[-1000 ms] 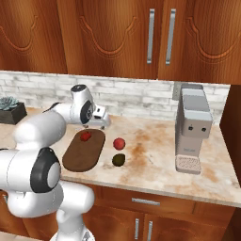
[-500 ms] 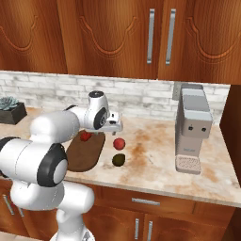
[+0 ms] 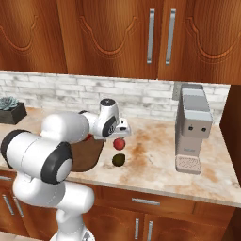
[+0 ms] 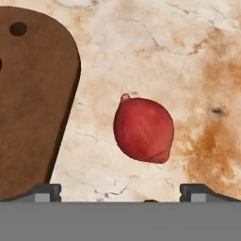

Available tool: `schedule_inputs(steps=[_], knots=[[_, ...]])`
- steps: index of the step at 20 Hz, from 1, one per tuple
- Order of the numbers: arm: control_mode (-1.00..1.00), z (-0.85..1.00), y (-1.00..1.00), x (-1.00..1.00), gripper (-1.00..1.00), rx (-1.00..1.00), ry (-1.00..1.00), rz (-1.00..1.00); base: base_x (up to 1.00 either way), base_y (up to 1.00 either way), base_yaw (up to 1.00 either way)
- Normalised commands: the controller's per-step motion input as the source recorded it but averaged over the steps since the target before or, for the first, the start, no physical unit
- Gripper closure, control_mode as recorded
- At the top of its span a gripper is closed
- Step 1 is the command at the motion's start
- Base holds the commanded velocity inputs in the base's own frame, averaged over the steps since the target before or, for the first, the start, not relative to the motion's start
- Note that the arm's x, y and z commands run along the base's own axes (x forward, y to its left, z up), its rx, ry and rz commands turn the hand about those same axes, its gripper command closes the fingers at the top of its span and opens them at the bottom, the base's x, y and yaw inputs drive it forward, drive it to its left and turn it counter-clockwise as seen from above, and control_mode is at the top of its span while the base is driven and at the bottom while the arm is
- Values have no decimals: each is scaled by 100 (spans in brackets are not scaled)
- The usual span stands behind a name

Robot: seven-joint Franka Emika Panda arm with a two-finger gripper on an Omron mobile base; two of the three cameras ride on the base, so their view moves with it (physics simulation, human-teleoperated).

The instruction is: Place the avocado, onion, tomato, and bell pepper on the cutting board.

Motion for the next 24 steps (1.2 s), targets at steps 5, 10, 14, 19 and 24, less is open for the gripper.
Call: schedule_inputs(steps=[5,10,14,19,24], knots=[[-100,-18,-10,21,-100,0,-7,7,0,0,0],[-100,-26,-15,8,-100,0,-3,6,0,0,0],[-100,-22,-5,14,-100,0,0,6,0,0,0],[-100,-16,0,27,-100,0,0,5,0,0,0],[-100,-20,0,23,-100,0,0,3,0,0,0]])
